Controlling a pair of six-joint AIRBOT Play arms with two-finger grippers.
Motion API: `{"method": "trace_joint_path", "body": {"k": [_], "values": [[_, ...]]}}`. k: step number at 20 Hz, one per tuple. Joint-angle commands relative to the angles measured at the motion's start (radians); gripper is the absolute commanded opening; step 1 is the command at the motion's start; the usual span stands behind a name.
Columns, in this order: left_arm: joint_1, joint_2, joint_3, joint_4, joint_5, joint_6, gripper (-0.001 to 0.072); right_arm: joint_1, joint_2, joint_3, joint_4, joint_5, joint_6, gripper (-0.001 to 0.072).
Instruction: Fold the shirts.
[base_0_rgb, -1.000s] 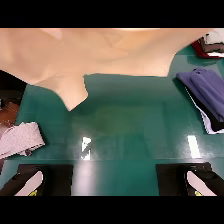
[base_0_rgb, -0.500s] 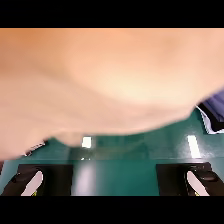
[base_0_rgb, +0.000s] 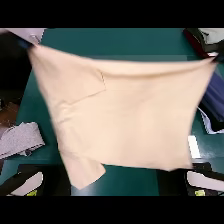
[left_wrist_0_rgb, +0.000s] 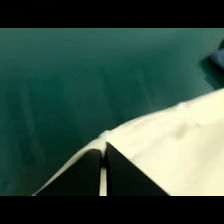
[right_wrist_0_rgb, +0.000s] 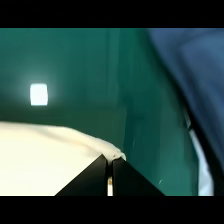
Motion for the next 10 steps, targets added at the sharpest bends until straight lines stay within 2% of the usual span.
{"method": "trace_joint_path", "body": {"k": [1, 5, 10], "values": [[-0.045, -0.207, -0.084, 0.018, -0.001, 0.090, 0.0026, 0.000, -0.184, -0.143, 0.032, -0.036, -0.021, 0.0012], [-0.042, -0.380, -0.084, 0.019, 0.263, 0.105, 0.0026, 0.003, -0.282, -0.217, 0.032, -0.312, -0.021, 0.0013], [-0.042, -0.440, -0.081, 0.016, 0.584, 0.166, 0.0026, 0.010, -0.311, -0.216, 0.033, -0.593, 0.010, 0.0013]]}}
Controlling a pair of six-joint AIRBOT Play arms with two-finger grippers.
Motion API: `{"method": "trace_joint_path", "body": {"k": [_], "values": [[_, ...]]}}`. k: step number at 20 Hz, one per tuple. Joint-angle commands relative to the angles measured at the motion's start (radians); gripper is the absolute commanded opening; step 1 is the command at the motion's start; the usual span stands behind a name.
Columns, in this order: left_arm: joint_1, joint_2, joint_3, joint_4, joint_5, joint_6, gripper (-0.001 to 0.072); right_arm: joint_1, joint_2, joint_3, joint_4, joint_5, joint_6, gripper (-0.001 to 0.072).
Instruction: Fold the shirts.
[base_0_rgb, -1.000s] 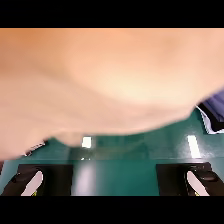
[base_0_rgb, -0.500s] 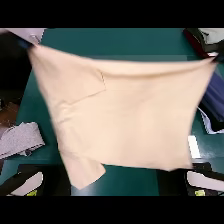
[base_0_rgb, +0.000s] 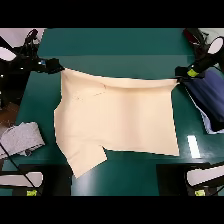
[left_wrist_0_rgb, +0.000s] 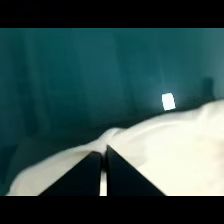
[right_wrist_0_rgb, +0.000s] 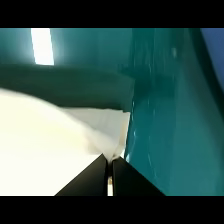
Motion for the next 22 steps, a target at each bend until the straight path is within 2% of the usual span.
{"method": "trace_joint_path", "body": {"k": [1, 3, 6, 8, 10, 12, 14, 16, 22], "values": [[-0.001, -0.043, -0.002, 0.000, 0.245, 0.067, 0.0026, 0.002, -0.022, -0.011, 0.001, -0.234, 0.031, 0.0012], [-0.002, -0.043, -0.002, -0.001, 0.290, 0.104, 0.0026, 0.008, -0.022, -0.011, 0.001, -0.282, 0.031, 0.0013], [-0.002, -0.043, -0.002, 0.002, 0.262, 0.106, 0.0027, 0.034, -0.022, -0.011, -0.001, -0.260, 0.029, 0.0013], [-0.001, -0.043, 0.005, 0.020, 0.121, 0.104, 0.0026, 0.055, -0.022, -0.011, -0.004, -0.167, 0.029, 0.0013], [-0.001, -0.042, 0.008, 0.109, -0.087, 0.104, 0.0026, 0.085, -0.022, -0.012, -0.021, -0.055, 0.025, 0.0012], [-0.001, -0.042, 0.008, 0.280, -0.249, 0.099, 0.0026, 0.119, -0.022, -0.012, -0.084, 0.028, 0.026, 0.0012], [-0.001, -0.042, 0.007, 0.472, -0.344, 0.050, 0.0026, 0.149, -0.023, -0.012, -0.114, 0.082, 0.026, 0.0013], [-0.001, -0.042, 0.003, 0.538, -0.382, 0.024, 0.0026, 0.161, -0.023, -0.012, -0.113, 0.104, 0.026, 0.0013], [-0.001, -0.042, -0.002, 0.537, -0.406, 0.020, 0.0027, 0.146, -0.023, -0.012, -0.070, 0.213, 0.025, 0.0017]]}}
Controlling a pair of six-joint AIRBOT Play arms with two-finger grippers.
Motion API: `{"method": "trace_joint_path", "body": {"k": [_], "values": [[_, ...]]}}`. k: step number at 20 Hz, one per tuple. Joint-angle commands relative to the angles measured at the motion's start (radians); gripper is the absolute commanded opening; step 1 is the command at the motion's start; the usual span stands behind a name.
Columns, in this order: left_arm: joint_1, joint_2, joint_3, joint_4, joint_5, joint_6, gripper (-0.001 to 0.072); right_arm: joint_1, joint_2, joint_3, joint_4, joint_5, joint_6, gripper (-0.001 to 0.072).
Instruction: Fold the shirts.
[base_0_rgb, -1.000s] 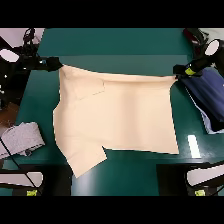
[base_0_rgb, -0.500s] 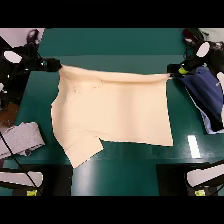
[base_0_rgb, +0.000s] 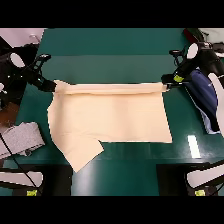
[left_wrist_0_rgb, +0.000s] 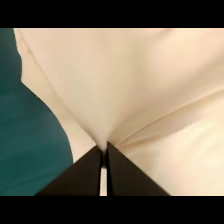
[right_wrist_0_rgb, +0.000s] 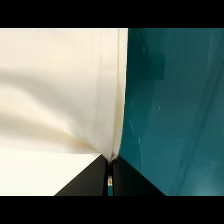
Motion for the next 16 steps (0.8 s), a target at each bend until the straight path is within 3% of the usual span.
{"method": "trace_joint_path", "body": {"k": [1, 6, 7, 8, 9, 10, 15, 16], "values": [[0.000, -0.001, -0.001, 0.039, -0.055, -0.018, 0.0027, -0.003, -0.001, 0.000, 0.055, 0.073, -0.011, 0.0017], [0.000, 0.000, -0.001, 0.036, -0.213, -0.014, 0.0028, 0.010, -0.001, 0.000, 0.069, 0.086, -0.018, 0.0038], [0.000, 0.000, -0.001, 0.037, -0.233, -0.014, 0.0029, 0.010, -0.001, 0.000, 0.070, 0.094, -0.018, 0.0201], [0.000, 0.000, -0.001, 0.036, -0.246, -0.014, 0.0148, 0.010, -0.001, 0.000, 0.070, 0.101, -0.018, 0.0344], [0.000, 0.000, -0.001, 0.036, -0.251, -0.022, 0.0415, 0.010, -0.001, 0.000, 0.069, 0.113, -0.018, 0.0354], [0.000, 0.000, -0.001, 0.037, -0.253, -0.041, 0.0575, 0.010, -0.001, 0.000, 0.070, 0.120, -0.018, 0.0353], [0.000, 0.017, -0.002, 0.035, -0.301, -0.168, 0.0570, 0.009, 0.000, 0.000, 0.069, 0.193, -0.021, 0.0348], [0.000, 0.039, -0.020, 0.025, -0.309, -0.190, 0.0492, 0.010, 0.000, 0.000, 0.070, 0.202, -0.027, 0.0348]]}}
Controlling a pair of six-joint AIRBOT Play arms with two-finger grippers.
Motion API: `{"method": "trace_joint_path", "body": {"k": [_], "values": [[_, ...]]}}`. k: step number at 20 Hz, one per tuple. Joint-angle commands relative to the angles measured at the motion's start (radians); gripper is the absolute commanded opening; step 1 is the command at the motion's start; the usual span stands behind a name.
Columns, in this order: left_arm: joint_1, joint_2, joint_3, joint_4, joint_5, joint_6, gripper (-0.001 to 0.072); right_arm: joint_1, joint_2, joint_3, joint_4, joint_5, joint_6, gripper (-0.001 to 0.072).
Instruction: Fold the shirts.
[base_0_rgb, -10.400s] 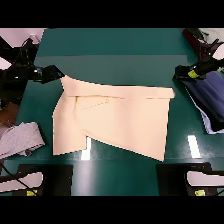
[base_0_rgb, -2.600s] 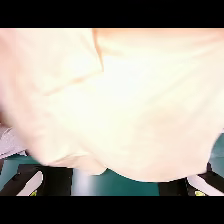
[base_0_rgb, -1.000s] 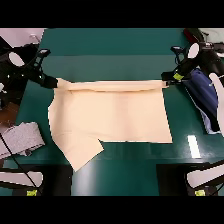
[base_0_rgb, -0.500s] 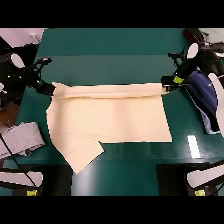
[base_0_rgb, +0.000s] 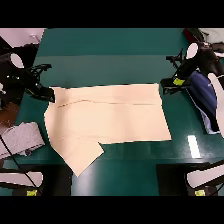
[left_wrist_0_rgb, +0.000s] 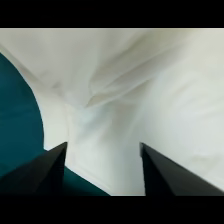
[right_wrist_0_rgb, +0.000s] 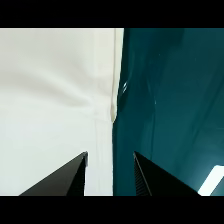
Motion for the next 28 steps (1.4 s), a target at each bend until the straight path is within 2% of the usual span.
{"method": "trace_joint_path", "body": {"k": [1, 7, 10, 12, 15, 19, 28], "values": [[0.000, 0.064, -0.059, -0.021, -0.021, -0.102, 0.0488, 0.000, 0.000, 0.000, 0.003, 0.047, -0.009, 0.0347], [-0.001, 0.499, -0.632, -0.123, 0.158, -0.261, 0.0488, 0.000, 0.000, 0.000, 0.003, 0.003, -0.023, 0.0341], [-0.001, 0.705, -0.843, -0.168, 0.133, -0.324, 0.0488, 0.000, 0.000, 0.000, 0.003, -0.016, -0.023, 0.0340], [-0.001, 0.783, -0.904, -0.222, 0.064, -0.325, 0.0488, 0.000, 0.000, 0.000, 0.003, -0.016, -0.023, 0.0340], [-0.001, 0.819, -0.945, -0.221, -0.019, -0.323, 0.0488, 0.000, 0.000, 0.000, 0.003, -0.016, -0.024, 0.0340], [-0.001, 0.818, -1.011, -0.227, -0.022, -0.323, 0.0487, 0.000, 0.000, 0.000, 0.003, -0.016, -0.024, 0.0339], [-0.001, 0.811, -1.054, -0.236, 0.076, -0.341, 0.0487, 0.000, 0.000, 0.000, 0.003, -0.023, -0.025, 0.0339]]}}
